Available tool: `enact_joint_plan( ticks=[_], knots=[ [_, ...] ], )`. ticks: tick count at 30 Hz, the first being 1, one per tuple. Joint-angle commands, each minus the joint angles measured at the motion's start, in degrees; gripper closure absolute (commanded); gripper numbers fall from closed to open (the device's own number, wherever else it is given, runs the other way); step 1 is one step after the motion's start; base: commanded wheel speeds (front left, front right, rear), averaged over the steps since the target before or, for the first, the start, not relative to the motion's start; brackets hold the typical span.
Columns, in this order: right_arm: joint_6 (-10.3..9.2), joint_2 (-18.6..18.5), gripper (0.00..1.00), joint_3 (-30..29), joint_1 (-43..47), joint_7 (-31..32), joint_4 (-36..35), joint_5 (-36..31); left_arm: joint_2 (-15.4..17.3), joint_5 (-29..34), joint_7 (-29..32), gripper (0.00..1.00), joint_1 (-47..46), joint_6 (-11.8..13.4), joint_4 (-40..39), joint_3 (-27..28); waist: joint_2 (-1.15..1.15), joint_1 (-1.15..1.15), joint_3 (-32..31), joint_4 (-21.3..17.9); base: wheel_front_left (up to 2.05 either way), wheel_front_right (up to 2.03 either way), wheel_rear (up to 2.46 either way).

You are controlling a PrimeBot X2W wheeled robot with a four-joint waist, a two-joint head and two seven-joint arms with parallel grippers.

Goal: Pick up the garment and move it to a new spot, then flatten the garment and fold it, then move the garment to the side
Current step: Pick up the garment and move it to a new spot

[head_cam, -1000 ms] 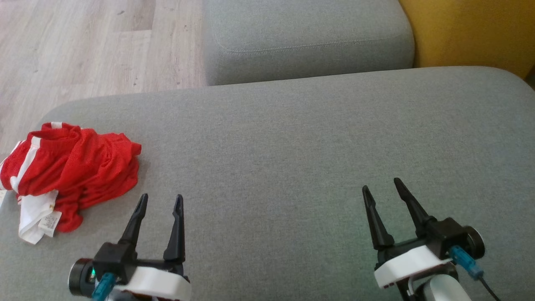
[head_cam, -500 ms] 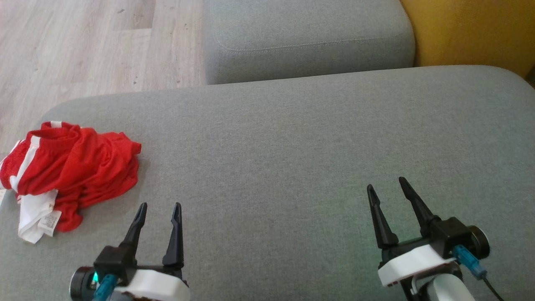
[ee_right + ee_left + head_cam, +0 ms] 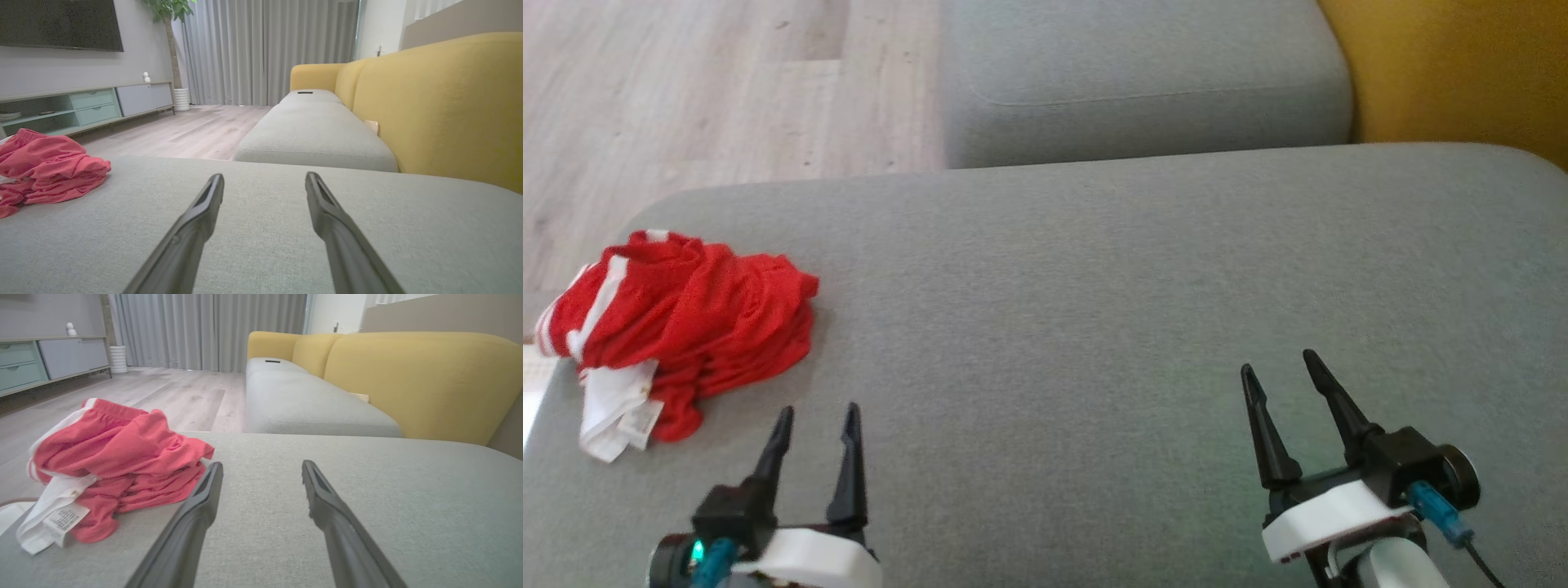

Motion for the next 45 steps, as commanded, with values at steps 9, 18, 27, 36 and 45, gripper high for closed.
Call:
enact_joint_plan(
  ticks=[9,18,27,36,45],
  knots=[
    [0.44,-0.4,0.0,1.4,-1.2,-0.6,-1.9,0.9,0.4,-1.0,-0.7,0.0,-2.1,0.5,-1.3,5.3,0.0,0.0,-0.3,6.8,0.0,0.0,0.0],
    [0.44,-0.4,0.0,1.0,-0.7,-0.6,-1.8,2.4,0.4,0.5,-0.7,0.0,-1.0,0.7,-1.8,8.6,0.0,0.0,-0.7,14.2,0.0,0.0,0.0],
    [0.44,-0.4,0.0,0.6,-0.5,-0.6,-1.4,2.6,0.4,1.0,-0.7,0.0,-0.8,-0.4,-1.9,10.7,0.0,0.0,0.4,19.5,0.0,0.0,0.0],
    [0.44,-0.4,0.0,-1.3,-3.1,-0.6,-2.4,-1.2,0.4,1.5,-0.7,0.0,-6.5,-1.3,-6.4,14.1,0.0,0.0,6.5,18.8,0.0,0.0,0.0],
    [0.44,-0.9,0.0,-5.3,-9.0,-0.6,-4.5,-7.5,2.1,1.9,-0.7,0.0,-22.0,-3.9,-9.2,15.4,0.0,0.0,16.6,18.3,0.0,0.0,0.0]
  ],
)
